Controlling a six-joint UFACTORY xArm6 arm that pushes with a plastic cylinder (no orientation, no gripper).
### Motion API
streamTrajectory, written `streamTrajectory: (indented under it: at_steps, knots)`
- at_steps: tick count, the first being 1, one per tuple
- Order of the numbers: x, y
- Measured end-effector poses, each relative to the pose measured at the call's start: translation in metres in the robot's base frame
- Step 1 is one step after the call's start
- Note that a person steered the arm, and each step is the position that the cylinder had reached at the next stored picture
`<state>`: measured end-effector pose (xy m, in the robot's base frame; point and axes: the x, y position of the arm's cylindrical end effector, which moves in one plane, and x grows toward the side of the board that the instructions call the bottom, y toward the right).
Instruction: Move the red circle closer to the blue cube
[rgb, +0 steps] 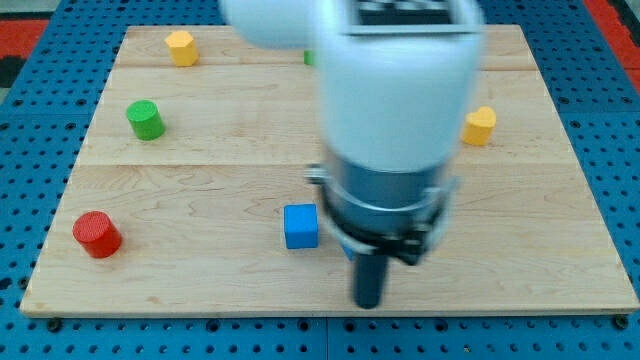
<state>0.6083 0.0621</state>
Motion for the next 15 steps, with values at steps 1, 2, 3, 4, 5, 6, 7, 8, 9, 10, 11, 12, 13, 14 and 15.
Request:
streamTrajectory:
  at_steps: [1,2,3,4,5,6,7,8,9,10,11,12,13,14,15]
  knots:
    - [-0.032,0.016]
    - [-0.059,-0.007]
    - [-0.061,-0.028]
    - [-0.035,-0.008]
    - [0.010,-0.056]
    - [-0.005,-0.215]
    - [-0.035,-0.351]
    - [-0.055,-0.351]
    - [-0.052,-0.245]
    - [-0.057,-0.167]
    - [-0.057,-0.166]
    - [-0.068,-0.221]
    - [-0.109,-0.194]
    - [-0.110,-0.160]
    - [-0.120,-0.159]
